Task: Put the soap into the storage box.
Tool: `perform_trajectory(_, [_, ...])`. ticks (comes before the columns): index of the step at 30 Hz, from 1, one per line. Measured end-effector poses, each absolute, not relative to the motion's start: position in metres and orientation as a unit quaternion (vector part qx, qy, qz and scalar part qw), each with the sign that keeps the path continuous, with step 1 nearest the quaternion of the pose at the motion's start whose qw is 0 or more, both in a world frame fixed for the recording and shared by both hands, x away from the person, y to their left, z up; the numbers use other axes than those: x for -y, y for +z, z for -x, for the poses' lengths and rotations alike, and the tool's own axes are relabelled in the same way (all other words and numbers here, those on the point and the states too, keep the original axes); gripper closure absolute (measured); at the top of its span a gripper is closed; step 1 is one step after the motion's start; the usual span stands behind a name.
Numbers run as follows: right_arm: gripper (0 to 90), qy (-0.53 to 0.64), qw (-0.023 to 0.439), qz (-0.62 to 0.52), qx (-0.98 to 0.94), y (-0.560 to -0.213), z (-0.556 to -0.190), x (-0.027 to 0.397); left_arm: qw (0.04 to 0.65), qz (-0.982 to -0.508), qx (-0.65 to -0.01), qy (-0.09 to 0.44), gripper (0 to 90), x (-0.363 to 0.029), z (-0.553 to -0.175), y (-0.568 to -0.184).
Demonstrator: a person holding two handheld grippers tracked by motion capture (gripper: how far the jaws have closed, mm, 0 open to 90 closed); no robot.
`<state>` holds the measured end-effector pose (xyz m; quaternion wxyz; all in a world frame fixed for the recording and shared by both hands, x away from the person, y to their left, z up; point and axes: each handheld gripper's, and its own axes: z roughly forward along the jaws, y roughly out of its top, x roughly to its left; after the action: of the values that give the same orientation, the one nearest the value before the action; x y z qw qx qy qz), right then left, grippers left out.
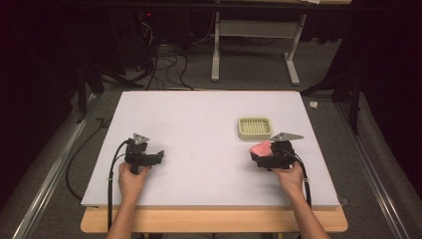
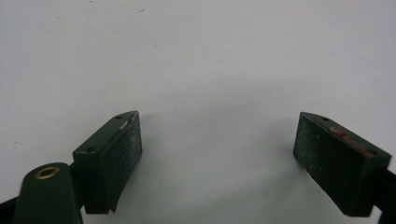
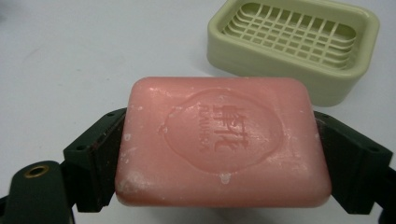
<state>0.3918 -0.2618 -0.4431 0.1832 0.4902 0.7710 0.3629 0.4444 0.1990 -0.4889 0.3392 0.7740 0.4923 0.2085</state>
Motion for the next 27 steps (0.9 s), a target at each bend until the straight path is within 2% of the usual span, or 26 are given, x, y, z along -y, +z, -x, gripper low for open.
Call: perform_trajectory(27, [13.6,0.358,0.178,-0.512,-0.76,-0.429,-0.419,0.263,0.339,-0.774,-0.492,0.209,15.8,-0.199,-0.444,-0.489])
